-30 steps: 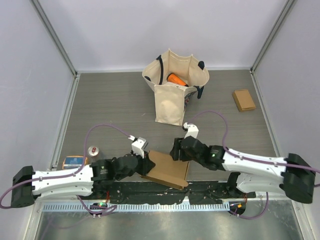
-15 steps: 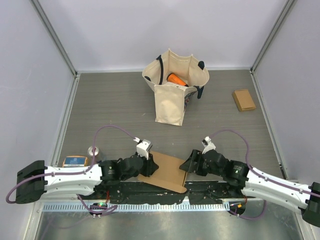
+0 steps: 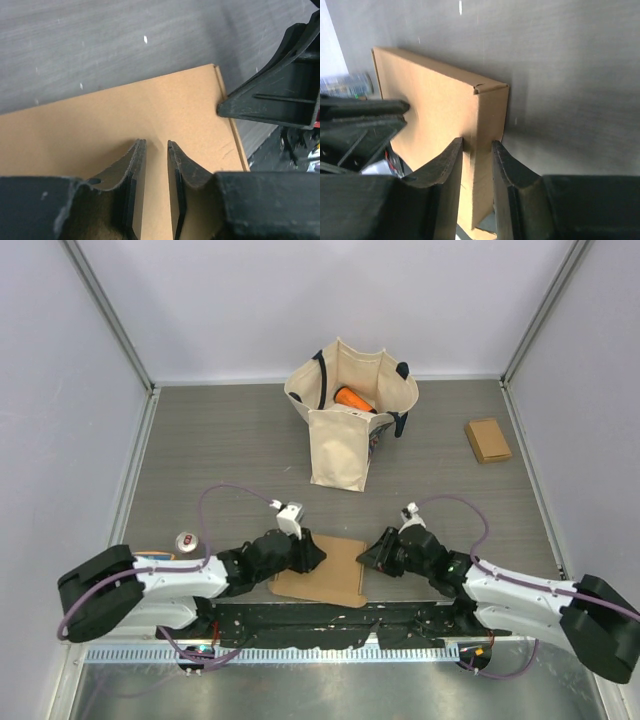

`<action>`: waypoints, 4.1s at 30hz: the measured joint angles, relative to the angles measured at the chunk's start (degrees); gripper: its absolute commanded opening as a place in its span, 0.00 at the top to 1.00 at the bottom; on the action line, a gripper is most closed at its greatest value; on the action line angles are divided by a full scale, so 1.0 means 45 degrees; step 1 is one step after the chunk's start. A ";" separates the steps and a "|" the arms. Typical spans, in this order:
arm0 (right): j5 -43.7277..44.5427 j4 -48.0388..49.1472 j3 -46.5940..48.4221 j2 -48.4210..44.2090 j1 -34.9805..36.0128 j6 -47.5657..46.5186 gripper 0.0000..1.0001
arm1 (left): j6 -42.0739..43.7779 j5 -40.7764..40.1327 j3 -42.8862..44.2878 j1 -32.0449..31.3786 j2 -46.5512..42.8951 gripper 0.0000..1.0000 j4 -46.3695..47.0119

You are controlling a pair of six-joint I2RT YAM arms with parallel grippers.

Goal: Fold the paper box

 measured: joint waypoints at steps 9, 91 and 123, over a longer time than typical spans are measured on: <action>-0.0903 0.0486 0.3351 0.4269 -0.4235 -0.3954 0.44 | 0.1258 0.1880 0.2875 0.2574 0.3439 0.40 0.0520; 0.2103 -0.5634 0.8145 0.1112 0.3730 -1.3372 0.17 | -1.3279 0.5523 0.3900 0.5756 -0.2273 0.87 -0.9403; 0.5566 -0.5678 0.8563 0.3959 0.4949 -1.7388 0.70 | -1.2254 0.5877 0.5022 0.7038 -0.3191 0.23 -1.0933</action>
